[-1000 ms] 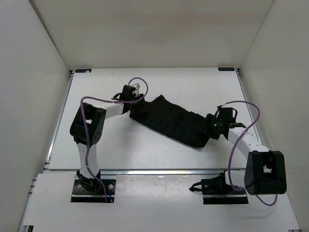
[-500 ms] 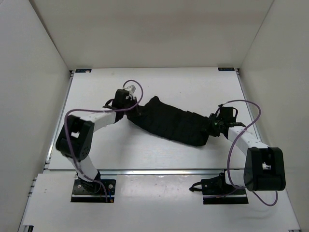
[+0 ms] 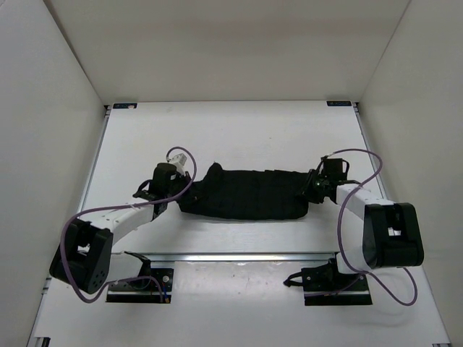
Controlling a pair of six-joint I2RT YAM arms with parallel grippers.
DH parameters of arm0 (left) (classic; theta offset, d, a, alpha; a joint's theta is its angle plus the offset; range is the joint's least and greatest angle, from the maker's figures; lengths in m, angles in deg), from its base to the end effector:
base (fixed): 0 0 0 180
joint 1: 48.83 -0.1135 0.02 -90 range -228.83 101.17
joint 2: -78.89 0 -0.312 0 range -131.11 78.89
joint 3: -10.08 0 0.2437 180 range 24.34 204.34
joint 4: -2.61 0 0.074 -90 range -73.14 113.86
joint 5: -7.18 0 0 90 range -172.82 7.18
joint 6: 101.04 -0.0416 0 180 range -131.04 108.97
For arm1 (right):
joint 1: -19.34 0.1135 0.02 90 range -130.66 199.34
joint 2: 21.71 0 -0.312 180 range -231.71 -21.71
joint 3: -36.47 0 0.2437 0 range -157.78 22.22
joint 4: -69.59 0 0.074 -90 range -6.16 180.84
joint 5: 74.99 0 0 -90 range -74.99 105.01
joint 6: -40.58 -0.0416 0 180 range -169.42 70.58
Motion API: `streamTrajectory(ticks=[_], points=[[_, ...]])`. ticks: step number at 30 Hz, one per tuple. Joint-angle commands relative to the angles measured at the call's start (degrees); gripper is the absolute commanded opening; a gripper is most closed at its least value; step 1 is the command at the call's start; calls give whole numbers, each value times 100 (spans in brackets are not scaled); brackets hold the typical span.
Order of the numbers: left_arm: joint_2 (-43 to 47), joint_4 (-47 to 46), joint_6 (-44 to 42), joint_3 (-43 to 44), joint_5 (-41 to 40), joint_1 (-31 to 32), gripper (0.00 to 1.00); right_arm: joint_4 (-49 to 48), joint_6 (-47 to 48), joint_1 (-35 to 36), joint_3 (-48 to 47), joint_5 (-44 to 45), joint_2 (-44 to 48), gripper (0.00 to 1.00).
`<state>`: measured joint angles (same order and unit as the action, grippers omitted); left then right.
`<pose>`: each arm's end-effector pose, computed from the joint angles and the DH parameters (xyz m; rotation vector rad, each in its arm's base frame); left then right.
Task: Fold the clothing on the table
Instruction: Fold the skirt
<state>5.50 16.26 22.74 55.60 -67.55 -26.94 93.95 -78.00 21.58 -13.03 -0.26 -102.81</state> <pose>0.2109 -0.0965 0.2229 -0.1043 2.3972 -0.7874 0.2426 0.0205 0.1995 0.4858 2.5420 0.5445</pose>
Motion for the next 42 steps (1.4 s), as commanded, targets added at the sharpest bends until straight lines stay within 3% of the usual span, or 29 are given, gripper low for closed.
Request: streamTrajectory(ticks=[1,3,4,6,8,10,13,18,24,32,37,42], points=[[280,201,58,-251,-120,-62,4,-219,54,136,-132,182,33,33],[298,192,76,-279,-156,-97,17,-316,37,154,-62,305,243,43],[290,192,85,-314,-130,-80,21,-273,19,154,-62,305,252,42],[254,332,94,-236,-112,-88,44,-273,28,101,-62,305,375,44],[324,437,137,-252,-103,-80,57,-176,54,66,-61,270,358,44],[570,456,243,-340,-182,-79,61,-97,37,75,-35,305,533,45],[1150,587,401,-499,-287,-132,62,-26,-77,145,114,498,1015,48],[2256,1561,506,-534,-708,-211,62,456,-341,-74,395,656,1895,54],[2707,2072,629,-849,-744,-230,69,711,-491,-381,702,376,2503,64],[2602,1467,955,-1535,-823,34,72,616,-772,-92,1195,174,2502,67],[2443,1150,1016,-1720,-1052,-9,72,431,-868,-215,1519,-37,2476,74],[2338,641,1078,-1861,-1263,-168,72,-105,-991,-180,1871,-292,2319,72]])
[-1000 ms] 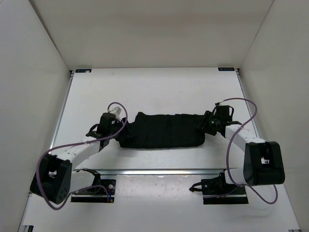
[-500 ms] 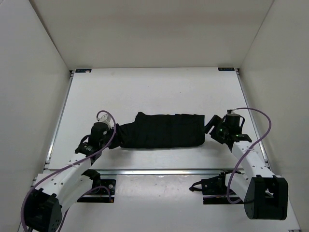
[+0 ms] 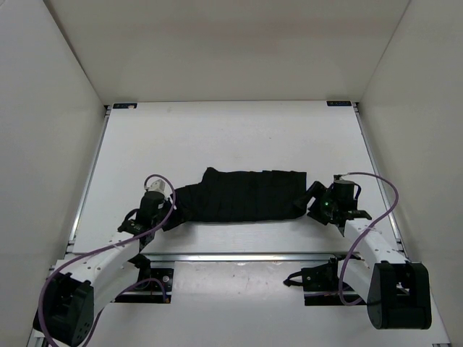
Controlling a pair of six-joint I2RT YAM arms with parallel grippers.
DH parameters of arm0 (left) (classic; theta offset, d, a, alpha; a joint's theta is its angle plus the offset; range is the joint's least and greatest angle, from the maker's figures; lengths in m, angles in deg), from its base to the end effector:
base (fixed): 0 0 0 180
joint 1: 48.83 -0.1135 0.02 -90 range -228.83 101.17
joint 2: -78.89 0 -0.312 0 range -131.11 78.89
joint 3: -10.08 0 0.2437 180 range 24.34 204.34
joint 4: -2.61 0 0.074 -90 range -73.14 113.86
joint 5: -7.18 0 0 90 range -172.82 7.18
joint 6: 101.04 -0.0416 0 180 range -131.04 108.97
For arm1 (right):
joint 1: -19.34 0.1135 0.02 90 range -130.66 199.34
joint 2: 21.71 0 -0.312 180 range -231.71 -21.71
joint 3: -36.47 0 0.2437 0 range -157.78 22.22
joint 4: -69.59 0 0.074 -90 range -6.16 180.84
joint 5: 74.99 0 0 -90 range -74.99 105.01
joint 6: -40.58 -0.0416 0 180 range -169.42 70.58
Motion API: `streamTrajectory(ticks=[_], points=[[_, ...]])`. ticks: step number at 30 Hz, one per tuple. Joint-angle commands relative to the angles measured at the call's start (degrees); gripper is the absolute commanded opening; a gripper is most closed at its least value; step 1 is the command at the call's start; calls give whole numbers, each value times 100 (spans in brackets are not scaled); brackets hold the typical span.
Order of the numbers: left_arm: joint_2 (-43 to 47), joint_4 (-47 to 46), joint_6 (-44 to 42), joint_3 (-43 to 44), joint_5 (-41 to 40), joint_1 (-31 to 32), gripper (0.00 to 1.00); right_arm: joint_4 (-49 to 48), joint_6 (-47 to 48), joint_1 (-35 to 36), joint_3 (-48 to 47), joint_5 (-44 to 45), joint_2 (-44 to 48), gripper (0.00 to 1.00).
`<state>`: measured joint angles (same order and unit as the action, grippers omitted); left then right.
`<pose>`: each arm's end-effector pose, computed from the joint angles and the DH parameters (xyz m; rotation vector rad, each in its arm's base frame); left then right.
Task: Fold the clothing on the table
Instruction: Fold the skirt
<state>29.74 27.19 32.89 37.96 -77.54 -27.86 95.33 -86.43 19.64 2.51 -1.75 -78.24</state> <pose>0.1139 -0.0477 0.1783 -0.4454 2.4246 -0.6322 0.1486 0.0128 0.1952 0.6454 2.3846 0.6447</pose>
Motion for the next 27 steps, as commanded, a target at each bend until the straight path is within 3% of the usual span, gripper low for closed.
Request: streamTrajectory(ticks=[1,2,5,6,7,8,10,15,18,22,27], points=[[-130,-531,55,-71,-290,-84,75,-304,-166,-20,370,-127,-252,69],[-261,-680,38,-106,-282,-24,75,-409,-157,-21,353,-135,-262,67],[-577,-971,82,-53,-238,108,71,-480,-157,-3,283,-135,-464,14],[-753,-1276,90,8,-220,100,61,-489,-148,-160,248,-153,-455,4],[-920,-1453,82,8,-194,117,42,-472,-218,-214,161,-179,-490,0],[-1000,-1524,125,78,-203,196,16,-376,-149,-249,29,-127,-455,0],[-1394,-1840,160,236,-255,284,0,-113,26,-398,-295,-39,-464,0],[-2448,-2534,195,816,-194,811,0,670,651,-951,-1568,181,-454,0],[-3098,-2904,301,1159,-194,1110,0,1127,1230,-769,-2650,76,-1041,0],[-3732,-3255,398,1475,-238,1295,0,1558,1601,336,-3837,58,-1615,0],[-4111,-3353,363,1695,-308,1313,0,909,1435,1814,-4357,41,-2264,0]])
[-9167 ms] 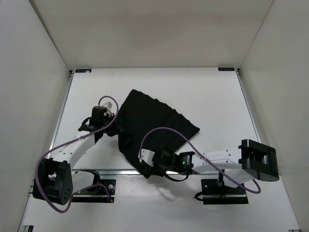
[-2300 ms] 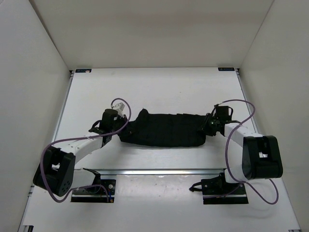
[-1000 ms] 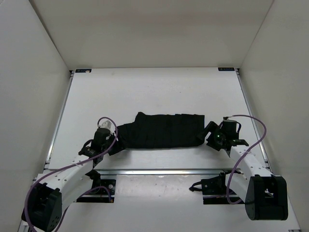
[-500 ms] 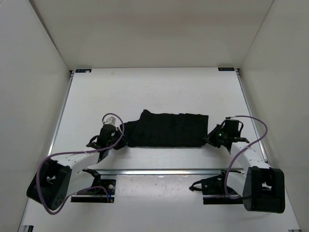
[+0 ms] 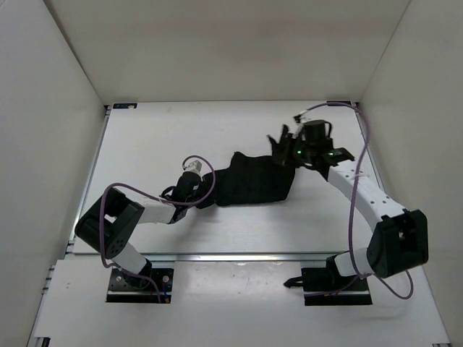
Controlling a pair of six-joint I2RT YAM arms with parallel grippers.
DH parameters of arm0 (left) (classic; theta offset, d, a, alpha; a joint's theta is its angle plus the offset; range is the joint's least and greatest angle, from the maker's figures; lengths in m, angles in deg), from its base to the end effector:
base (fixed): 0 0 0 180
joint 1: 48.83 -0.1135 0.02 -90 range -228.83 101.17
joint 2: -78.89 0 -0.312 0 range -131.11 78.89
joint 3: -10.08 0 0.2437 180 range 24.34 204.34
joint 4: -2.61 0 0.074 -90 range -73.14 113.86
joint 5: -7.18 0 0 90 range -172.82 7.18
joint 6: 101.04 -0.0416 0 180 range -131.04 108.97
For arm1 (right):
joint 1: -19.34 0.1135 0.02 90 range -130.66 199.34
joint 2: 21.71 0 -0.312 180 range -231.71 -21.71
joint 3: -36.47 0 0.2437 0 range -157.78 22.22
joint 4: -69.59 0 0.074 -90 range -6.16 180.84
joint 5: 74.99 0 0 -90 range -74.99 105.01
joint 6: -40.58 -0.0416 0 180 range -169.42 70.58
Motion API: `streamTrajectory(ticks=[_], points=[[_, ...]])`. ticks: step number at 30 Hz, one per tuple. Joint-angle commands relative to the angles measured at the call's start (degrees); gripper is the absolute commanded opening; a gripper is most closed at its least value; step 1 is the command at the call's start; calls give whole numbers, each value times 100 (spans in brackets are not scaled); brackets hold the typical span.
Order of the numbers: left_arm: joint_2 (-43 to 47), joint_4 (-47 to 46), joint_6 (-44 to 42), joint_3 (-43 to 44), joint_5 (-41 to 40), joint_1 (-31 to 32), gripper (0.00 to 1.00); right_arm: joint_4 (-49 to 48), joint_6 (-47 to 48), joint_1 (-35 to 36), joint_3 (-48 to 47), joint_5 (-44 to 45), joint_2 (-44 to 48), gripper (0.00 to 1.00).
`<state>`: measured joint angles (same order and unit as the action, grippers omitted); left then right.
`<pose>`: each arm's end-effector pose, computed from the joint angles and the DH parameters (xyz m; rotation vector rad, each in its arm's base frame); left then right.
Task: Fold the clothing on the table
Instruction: Fold the skirt
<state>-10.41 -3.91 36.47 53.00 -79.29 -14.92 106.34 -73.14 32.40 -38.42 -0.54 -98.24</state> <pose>0.2251 -0.1544 0.1750 -0.2498 2.3871 -0.7883 0.2706 0.0742 0.3391 0.0621 2.2918 0.6454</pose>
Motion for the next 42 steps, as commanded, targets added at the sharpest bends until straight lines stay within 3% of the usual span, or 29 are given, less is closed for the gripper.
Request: streamTrajectory(ticks=[1,6,20,22,23,24,26,27,28,32,35,37,39,42], points=[[-158,-234,13,192,-133,10,0,-254,114,809,-403,-114,-475,0],[-176,-401,48,43,-72,-43,0,-755,-132,1838,-790,-334,-1187,0],[104,-410,162,-203,33,-95,0,-1257,-335,2754,-1055,-844,-2612,0],[254,-218,189,-239,51,-130,11,-1467,-256,2737,-1063,-958,-2718,5],[394,-77,250,-300,130,-156,30,-1564,-168,2711,-1081,-985,-2761,19],[587,63,311,-387,244,-209,47,-1556,-89,2685,-1177,-933,-2814,21],[964,265,399,-659,358,-323,59,-1521,217,2649,-1353,-949,-2876,36],[1280,389,461,-808,446,-376,63,-1416,324,2580,-1476,-906,-2841,47],[1457,477,505,-897,499,-420,65,-1398,351,2588,-1520,-923,-2754,51],[2809,1354,427,-1205,543,-578,66,-1818,378,2526,-1057,-661,-1658,58],[3618,1944,260,-1285,745,-928,70,-2363,150,2386,-73,58,-595,60],[3884,2601,-143,-1040,1427,-1333,99,-2644,-123,2019,699,53,-128,58],[4007,3242,-792,-698,1782,-1702,98,-2498,-220,1632,878,-246,120,57],[3920,4026,-1260,-57,1783,-1713,99,-2277,-124,1244,1124,-229,446,57]])
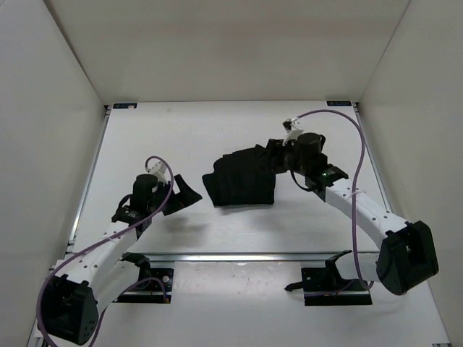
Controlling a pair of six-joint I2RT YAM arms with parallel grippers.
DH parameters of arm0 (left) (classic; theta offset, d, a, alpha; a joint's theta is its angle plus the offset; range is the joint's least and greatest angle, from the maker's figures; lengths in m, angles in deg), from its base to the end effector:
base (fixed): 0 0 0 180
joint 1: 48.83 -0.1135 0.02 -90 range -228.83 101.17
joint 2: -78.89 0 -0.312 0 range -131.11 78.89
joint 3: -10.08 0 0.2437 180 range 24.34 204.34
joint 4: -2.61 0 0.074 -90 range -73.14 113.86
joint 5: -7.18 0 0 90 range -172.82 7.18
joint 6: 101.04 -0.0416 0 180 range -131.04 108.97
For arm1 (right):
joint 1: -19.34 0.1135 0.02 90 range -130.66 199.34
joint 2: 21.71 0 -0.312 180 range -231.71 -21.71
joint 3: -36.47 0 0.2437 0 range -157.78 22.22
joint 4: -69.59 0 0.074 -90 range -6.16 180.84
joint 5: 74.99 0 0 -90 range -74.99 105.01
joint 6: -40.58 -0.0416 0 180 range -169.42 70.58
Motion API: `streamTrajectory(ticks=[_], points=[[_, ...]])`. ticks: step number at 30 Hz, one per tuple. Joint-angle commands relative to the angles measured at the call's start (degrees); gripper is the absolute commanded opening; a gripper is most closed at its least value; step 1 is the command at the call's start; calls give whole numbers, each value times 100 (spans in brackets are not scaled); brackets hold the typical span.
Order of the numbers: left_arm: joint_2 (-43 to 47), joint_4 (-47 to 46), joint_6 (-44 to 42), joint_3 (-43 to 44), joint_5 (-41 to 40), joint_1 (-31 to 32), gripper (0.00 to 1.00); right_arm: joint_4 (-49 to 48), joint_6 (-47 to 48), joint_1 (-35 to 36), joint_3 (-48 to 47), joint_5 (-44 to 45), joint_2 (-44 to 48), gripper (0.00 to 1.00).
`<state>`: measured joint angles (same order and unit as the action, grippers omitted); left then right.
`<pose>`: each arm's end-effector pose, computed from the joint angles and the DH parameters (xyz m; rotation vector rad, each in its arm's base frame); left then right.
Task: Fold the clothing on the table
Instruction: Fold the skirt
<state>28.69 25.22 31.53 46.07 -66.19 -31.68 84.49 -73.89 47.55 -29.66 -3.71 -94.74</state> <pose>0.1376 -0.0549 0.2251 -0.3458 2.3064 -0.8745 0.2370 0.1423 0.3405 -0.2931 2.0245 0.9110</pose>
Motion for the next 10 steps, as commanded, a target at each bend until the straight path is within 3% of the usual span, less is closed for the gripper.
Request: streamTrajectory(ticks=[1,7,10], points=[[-69,1289,-828,839,465,-36,99,-100,-128,-368,379,70,183,57],[-43,1440,-890,930,263,482,99,163,38,-492,520,140,360,57],[-174,1808,-1100,1077,404,342,98,173,83,-518,609,255,334,58]])
